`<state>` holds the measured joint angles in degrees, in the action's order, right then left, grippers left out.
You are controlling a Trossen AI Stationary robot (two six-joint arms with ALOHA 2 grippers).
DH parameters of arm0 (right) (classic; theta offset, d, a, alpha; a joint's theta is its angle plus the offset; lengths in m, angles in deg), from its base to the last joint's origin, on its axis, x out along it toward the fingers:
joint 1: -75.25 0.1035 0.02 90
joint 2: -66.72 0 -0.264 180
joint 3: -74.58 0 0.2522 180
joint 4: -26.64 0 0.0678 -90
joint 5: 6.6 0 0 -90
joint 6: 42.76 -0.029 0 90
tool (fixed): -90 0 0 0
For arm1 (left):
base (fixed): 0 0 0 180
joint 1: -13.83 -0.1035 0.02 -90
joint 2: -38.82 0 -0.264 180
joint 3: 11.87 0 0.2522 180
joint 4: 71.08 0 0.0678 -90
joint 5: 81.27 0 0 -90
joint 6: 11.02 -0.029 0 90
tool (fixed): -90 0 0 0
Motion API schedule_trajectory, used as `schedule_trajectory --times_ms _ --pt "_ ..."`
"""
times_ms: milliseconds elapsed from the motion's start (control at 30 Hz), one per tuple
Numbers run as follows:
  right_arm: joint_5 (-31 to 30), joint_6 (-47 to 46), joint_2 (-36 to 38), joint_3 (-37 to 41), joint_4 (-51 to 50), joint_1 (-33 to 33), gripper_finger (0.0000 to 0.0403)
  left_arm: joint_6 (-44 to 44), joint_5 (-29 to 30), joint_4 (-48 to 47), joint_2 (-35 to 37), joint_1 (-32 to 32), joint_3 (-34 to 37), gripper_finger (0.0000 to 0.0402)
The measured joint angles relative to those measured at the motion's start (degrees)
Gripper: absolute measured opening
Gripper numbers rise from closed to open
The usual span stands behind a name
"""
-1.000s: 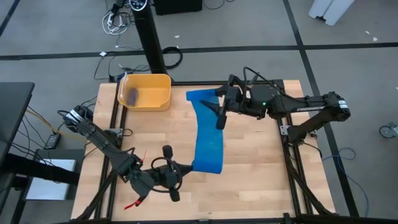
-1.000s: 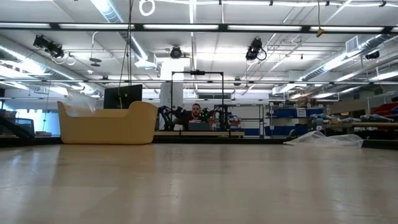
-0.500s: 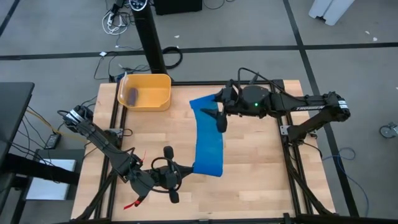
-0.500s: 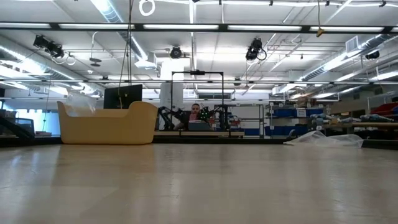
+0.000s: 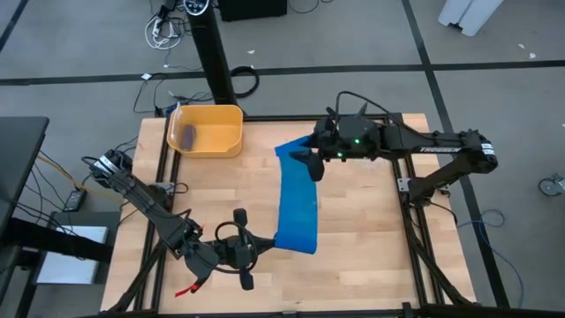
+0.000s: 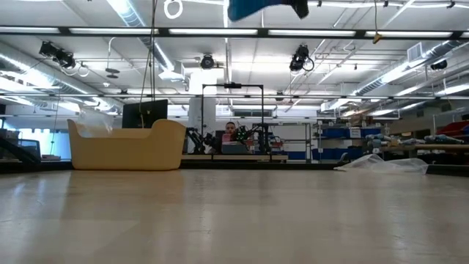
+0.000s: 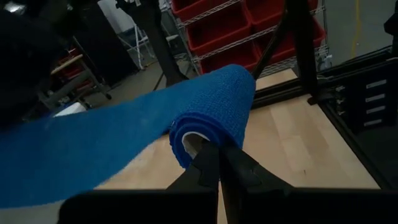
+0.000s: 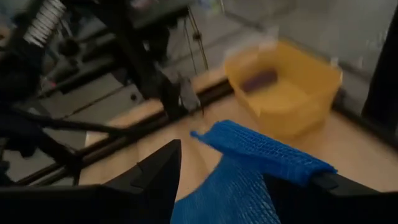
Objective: Roll bandage
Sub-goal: Roll the blue bandage
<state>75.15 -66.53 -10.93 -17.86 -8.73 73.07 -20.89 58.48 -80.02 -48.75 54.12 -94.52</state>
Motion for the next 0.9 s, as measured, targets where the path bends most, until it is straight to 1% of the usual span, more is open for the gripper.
schedule_trajectory --times_ms 67,200,300,367,467,567,667,767,833,900 --pt "1.7 -1.4 0.0 0.0 -2.8 -0.9 0.0222 0.0 -0.2 0.0 0.0 0.0 0.0 0.0003" --pt "5.0 -0.6 0.0 0.0 -4.1 -1.7 0.0226 0.2 -0.6 0.0 0.0 0.0 0.0 0.0003" --pt "7.9 3.1 0.1 0.0 -3.1 -1.7 0.0226 1.5 -4.5 0.0 0.0 0.0 0.0 0.0003" --pt "8.6 4.2 0.3 0.0 -3.0 -1.7 0.0226 1.6 -6.9 0.0 0.0 0.0 0.0 0.0003" --pt "9.8 2.8 0.4 0.0 -2.4 -1.7 0.0226 1.8 -7.0 0.0 0.0 0.0 0.0 0.0003" --pt "12.9 1.4 0.4 0.0 -2.5 -2.4 0.0229 1.9 -6.9 0.2 0.0 -0.1 0.0 0.0003" --pt "15.1 6.9 0.7 0.0 -2.8 -1.9 0.0231 1.3 -5.4 1.7 0.0 0.0 0.0 0.0003" --pt "14.2 14.4 2.7 0.0 -5.5 0.0 0.0228 1.3 -3.5 1.8 0.3 0.0 0.0 0.0003" --pt "11.8 18.3 5.0 0.0 -10.0 1.6 0.0220 1.7 -2.9 1.8 0.9 -0.1 0.0 0.0003" --pt "9.1 19.8 7.5 1.5 -12.3 3.8 0.0208 2.4 -2.2 1.7 1.9 0.0 0.0 0.0003"
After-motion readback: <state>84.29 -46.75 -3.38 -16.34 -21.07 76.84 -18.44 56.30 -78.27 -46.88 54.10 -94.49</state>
